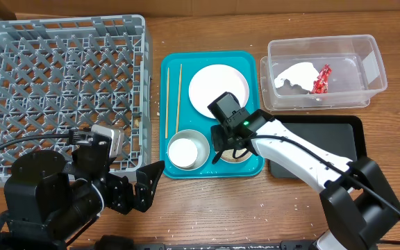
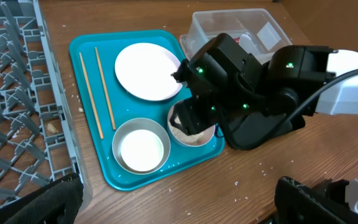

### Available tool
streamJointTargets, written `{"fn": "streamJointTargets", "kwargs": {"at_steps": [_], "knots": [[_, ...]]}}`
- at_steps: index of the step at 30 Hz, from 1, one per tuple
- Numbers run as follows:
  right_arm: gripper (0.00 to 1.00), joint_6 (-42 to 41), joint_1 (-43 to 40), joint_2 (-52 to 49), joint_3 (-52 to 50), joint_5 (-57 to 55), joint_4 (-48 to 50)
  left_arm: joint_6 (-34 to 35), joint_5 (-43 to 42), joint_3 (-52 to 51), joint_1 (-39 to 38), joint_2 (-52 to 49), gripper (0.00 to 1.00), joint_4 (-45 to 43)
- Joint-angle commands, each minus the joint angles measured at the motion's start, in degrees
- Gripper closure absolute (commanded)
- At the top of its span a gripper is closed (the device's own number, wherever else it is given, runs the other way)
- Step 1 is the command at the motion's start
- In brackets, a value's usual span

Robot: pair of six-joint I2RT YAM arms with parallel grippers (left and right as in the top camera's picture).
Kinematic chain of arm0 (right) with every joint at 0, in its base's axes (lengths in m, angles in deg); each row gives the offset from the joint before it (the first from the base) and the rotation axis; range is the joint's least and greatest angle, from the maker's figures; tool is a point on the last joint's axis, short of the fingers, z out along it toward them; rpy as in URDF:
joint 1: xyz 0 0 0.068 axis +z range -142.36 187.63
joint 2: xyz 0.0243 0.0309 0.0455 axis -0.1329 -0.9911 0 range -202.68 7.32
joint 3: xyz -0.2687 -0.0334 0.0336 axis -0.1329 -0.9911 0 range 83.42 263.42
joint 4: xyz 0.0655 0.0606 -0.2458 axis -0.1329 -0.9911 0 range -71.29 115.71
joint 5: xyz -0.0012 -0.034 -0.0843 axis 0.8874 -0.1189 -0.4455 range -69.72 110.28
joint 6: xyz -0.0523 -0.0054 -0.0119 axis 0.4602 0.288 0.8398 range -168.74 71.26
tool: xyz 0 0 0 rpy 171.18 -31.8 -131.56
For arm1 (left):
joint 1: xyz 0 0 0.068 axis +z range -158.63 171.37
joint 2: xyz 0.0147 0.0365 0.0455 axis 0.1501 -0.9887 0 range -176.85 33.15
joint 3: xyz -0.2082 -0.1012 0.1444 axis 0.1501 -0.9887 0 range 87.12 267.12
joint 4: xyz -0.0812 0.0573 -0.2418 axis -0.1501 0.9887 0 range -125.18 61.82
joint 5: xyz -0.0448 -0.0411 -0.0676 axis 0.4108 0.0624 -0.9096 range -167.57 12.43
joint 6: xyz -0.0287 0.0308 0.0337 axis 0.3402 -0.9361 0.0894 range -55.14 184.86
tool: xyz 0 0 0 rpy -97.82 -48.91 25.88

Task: Sort waste into correct bins and load items into the dishwasher
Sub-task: 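Grasp the bowl of rice with the right gripper, then lift the rice bowl and pour the rice onto the black tray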

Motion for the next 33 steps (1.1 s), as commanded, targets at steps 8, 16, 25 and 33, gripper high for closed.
{"fn": "streamJointTargets", "kwargs": {"at_steps": [8, 16, 25, 33], "knots": [[0.54, 5.81, 0.07, -0.76, -0.24, 3.32, 1.16, -1.31, 0.17, 0.44, -0.11, -0.35, 0.00, -0.20], [0.59, 5.40, 0.00, -2.43, -3.32, -1.27, 2.45, -1.31, 0.15, 0.44, -0.11, -0.35, 0.00, -0.17], [0.94, 5.42, 0.00, -2.19, -2.03, -1.16, -0.39, -1.31, 0.17, 0.44, -0.11, -0.35, 0.00, -0.20], [0.96, 1.07, -0.13, 5.90, 5.88, 6.03, -7.56, -1.31, 0.17, 0.44, -0.11, -0.35, 0.00, -0.20]]}}
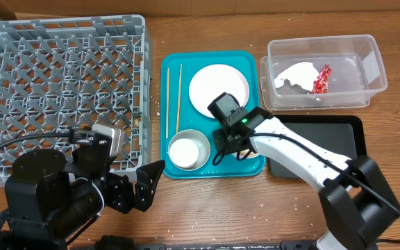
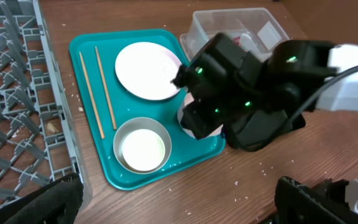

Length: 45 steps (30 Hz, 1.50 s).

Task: Sort waste into correct bins and load items into the dishwasher
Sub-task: 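Lift the rice bowl and pour the rice onto the black tray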

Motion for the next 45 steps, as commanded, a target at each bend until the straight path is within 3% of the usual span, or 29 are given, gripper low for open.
{"fn": "streamJointTargets", "kwargs": {"at_steps": [1, 5, 13, 17, 26, 34, 36, 38, 41, 42, 45], "knots": [[0.96, -4.96, -0.50, 7.43, 3.54, 5.11, -0.04, -1.31, 0.17, 0.44, -0.11, -0.09, 0.00, -0.22], [0.96, -9.90, -4.83, 12.44, 3.54, 9.22, -1.09, -1.31, 0.17, 0.44, -0.11, -0.09, 0.00, -0.22], [0.96, -10.43, -21.68, 13.94, 1.79, 25.44, -5.57, -1.31, 0.17, 0.44, -0.11, -0.09, 0.00, -0.22], [0.96, -8.09, -32.33, 13.79, -3.28, 35.93, -3.85, -1.31, 0.17, 0.44, -0.11, -0.09, 0.00, -0.22], [0.96, 9.77, -52.72, 11.34, -14.84, 66.07, 4.20, -1.31, 0.17, 0.44, -0.11, -0.09, 0.00, -0.22], [0.96, 7.50, -66.23, 11.34, -21.94, 71.04, 5.66, -1.31, 0.17, 0.44, -0.11, -0.09, 0.00, -0.20], [0.96, 6.95, -69.16, 11.34, -23.39, 73.42, 5.57, -1.31, 0.17, 0.44, -0.11, -0.09, 0.00, -0.22], [0.96, 12.63, -71.01, 11.34, -24.41, 81.72, 5.86, -1.31, 0.17, 0.44, -0.11, -0.09, 0.00, -0.22], [0.96, 13.46, -71.80, 11.34, -24.50, 82.44, 7.08, -1.31, 0.17, 0.44, -0.11, -0.09, 0.00, -0.22], [0.96, 15.76, -71.60, 11.34, -24.50, 88.21, 6.62, -1.31, 0.17, 0.44, -0.11, -0.09, 0.00, -0.22], [0.96, 18.23, -70.16, 11.41, -24.35, 85.26, 7.80, -1.31, 0.17, 0.44, -0.11, -0.09, 0.00, -0.22]]}}
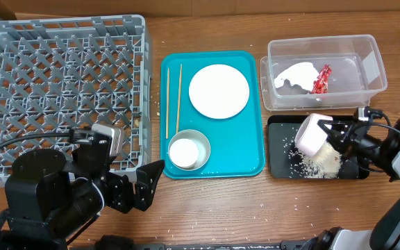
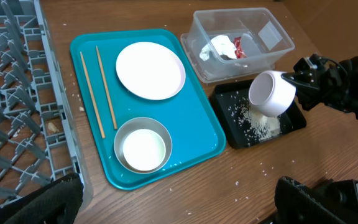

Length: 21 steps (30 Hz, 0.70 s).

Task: Sort waste into correct bins and load items into the dishwasher
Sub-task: 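Lift the rice bowl and pour the rice onto the black tray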

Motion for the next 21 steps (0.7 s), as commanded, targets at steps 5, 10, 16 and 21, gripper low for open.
{"fn": "streamJointTargets", "kwargs": {"at_steps": [5, 10, 16, 21], "knots": [[0.96, 0.00, 1.84, 0.09, 0.11, 0.50, 2.67, -1.31, 0.02, 0.44, -0.11, -0.09, 0.00, -0.20], [0.96, 2.71, 3.30, 0.20, 0.09, 7.89, 3.04, -1.31, 0.02, 0.44, -0.11, -0.09, 0.00, -0.20], [0.96, 0.98, 6.03, 0.22, 0.09, 2.38, 4.52, -1.31, 0.02, 0.44, -0.11, -0.09, 0.00, -0.20], [0.96, -7.37, 7.98, 0.72, 0.28, -3.61, 5.79, -1.31, 0.02, 0.44, -0.11, -0.09, 0.00, -0.20]]}}
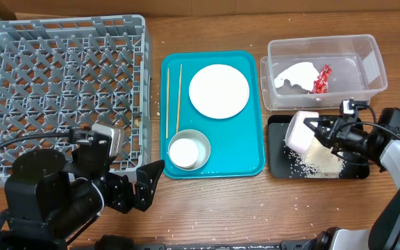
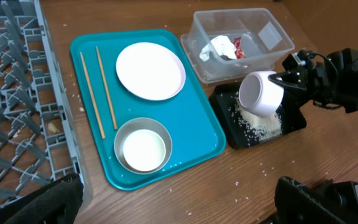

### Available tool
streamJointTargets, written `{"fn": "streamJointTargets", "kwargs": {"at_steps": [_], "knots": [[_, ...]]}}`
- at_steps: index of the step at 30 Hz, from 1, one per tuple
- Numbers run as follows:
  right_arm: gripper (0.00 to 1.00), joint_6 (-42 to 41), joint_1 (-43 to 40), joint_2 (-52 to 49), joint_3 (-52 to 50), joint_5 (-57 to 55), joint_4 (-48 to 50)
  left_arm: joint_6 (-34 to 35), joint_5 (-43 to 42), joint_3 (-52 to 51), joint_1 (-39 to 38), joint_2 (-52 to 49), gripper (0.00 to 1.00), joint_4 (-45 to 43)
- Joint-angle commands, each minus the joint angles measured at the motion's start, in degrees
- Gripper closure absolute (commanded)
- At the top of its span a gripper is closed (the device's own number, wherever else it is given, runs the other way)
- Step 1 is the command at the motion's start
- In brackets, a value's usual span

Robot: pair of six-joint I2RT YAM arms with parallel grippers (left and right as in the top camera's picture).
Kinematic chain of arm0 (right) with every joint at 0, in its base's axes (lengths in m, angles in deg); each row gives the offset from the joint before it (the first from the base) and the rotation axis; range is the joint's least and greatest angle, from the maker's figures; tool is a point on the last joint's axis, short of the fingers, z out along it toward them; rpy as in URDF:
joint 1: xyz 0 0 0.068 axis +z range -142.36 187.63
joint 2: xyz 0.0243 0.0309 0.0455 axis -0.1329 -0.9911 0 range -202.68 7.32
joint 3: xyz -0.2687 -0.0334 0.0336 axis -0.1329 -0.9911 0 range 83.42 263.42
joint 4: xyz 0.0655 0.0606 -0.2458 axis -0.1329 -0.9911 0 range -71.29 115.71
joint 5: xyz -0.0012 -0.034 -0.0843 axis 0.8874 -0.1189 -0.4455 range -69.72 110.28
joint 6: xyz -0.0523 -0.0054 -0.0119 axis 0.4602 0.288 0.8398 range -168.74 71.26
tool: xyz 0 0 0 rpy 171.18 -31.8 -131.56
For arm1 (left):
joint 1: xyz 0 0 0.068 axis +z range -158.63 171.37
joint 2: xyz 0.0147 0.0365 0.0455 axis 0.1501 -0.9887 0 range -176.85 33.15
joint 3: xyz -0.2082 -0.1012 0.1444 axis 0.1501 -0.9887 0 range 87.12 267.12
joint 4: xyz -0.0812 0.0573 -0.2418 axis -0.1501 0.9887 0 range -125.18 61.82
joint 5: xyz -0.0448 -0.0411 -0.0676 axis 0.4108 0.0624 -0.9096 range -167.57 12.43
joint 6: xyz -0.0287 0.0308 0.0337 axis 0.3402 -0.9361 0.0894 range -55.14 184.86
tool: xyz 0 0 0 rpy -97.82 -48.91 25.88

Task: Sort waste into correct bins and load items into the dishwasher

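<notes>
My right gripper [image 1: 330,133] is shut on a white cup [image 1: 301,130], held on its side above the black tray [image 1: 278,164]. Its mouth faces a pile of rice [image 1: 323,161] on that tray. In the left wrist view the cup [image 2: 260,93] hangs over the rice [image 2: 261,126]. The teal tray [image 1: 245,163] carries a white plate [image 1: 219,91], two chopsticks [image 1: 173,97] and a metal bowl [image 1: 189,149] with a white bowl inside. My left gripper [image 1: 142,187] stays open over bare table near the front edge, with nothing between its fingers [image 2: 45,202].
A grey dish rack [image 1: 61,83] fills the left side of the table. A clear plastic bin [image 1: 323,71] at the back right holds a white crumpled scrap and a red wrapper. Rice grains are scattered on the wood in front of the trays.
The cup in my right gripper has shifted a little to the left and back over the black tray. It now lies more on its side. The left arm has not moved.
My right gripper was at the rice-filled cup on the teal tray's front right corner and was still there a second later. Then it held the cup tipped over the black tray, with rice lying on the tray. Now the cup hangs sideways over the pile.
</notes>
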Motion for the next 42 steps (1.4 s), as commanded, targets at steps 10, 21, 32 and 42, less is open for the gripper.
{"fn": "streamJointTargets", "kwargs": {"at_steps": [10, 21, 32, 42], "knots": [[0.96, -2.99, 27.26, 12.33, 8.96, -24.02, -2.40, -1.31, 0.02, 0.44, -0.11, -0.09, 0.00, -0.22], [0.96, -5.97, 63.65, 5.27, 9.68, -84.96, 1.62, -1.31, 0.02, 0.44, -0.11, -0.09, 0.00, -0.22], [0.44, -5.70, 68.81, 3.56, 15.78, -80.37, -2.29, -1.31, 0.02, 0.44, -0.11, -0.09, 0.00, -0.22], [0.43, -10.54, 71.32, 3.80, 29.68, -66.97, -15.54, -1.31, 0.02, 0.44, -0.11, -0.09, 0.00, -0.22]]}}
